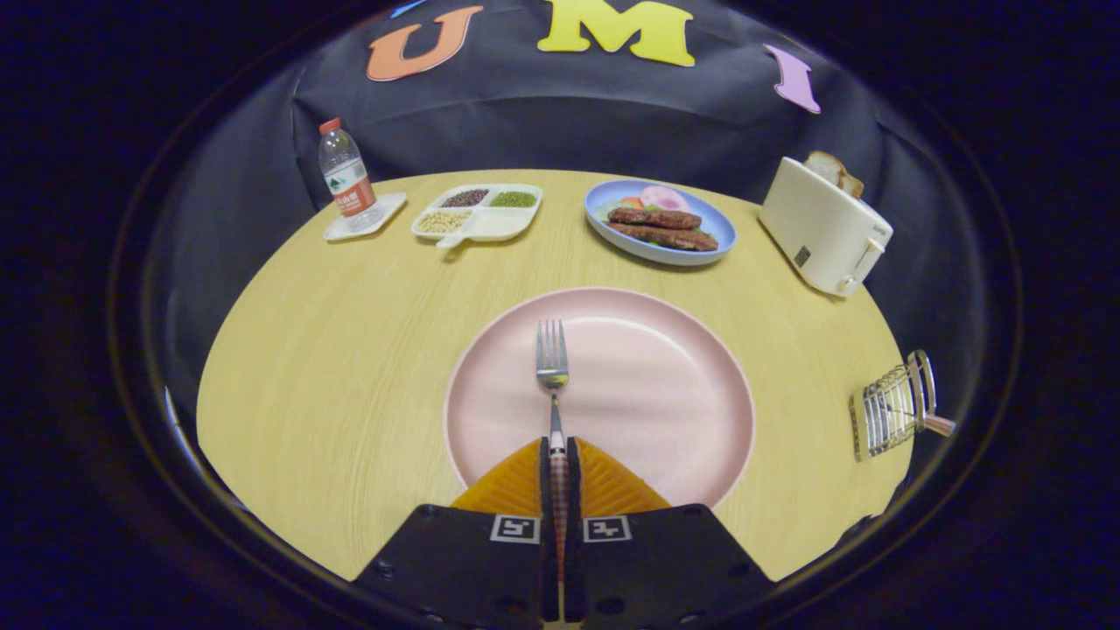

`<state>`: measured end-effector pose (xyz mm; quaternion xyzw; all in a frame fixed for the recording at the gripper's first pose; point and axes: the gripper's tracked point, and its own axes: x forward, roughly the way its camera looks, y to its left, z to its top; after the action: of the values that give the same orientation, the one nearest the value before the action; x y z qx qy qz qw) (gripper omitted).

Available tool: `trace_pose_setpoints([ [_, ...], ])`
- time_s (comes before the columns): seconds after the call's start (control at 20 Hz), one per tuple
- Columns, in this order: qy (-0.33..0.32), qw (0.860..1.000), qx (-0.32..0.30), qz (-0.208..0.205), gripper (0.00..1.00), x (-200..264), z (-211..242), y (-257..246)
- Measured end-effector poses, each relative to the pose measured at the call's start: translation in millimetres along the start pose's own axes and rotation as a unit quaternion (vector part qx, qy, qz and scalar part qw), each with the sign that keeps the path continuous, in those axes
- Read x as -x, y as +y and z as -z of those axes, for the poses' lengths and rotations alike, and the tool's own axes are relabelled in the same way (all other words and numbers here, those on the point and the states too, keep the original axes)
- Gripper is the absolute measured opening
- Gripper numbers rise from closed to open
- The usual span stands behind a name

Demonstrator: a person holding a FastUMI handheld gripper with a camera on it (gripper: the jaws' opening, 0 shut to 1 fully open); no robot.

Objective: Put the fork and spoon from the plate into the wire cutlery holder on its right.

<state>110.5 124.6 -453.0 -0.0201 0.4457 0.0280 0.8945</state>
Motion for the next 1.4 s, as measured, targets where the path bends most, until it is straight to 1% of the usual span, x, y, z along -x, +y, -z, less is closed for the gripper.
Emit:
trace_pose_setpoints([
  [0.1, -0.008, 1.0, -0.002, 0.001, 0.03, 15.1, -8.1, -7.4],
  [0.2, -0.018, 1.0, 0.0, 0.014, 0.03, 30.9, -17.1, -23.0],
  [0.45, -0.023, 0.999, -0.017, 0.015, 0.03, 70.2, -27.6, -55.8],
  [0.85, -0.037, 0.997, -0.039, 0.06, 0.03, 128.3, -38.4, -162.0],
  [1.2, -0.048, 0.992, -0.028, 0.109, 0.03, 166.2, -48.3, -261.0],
  [1.4, -0.035, 0.992, -0.034, 0.114, 0.03, 179.5, -47.3, -296.5],
])
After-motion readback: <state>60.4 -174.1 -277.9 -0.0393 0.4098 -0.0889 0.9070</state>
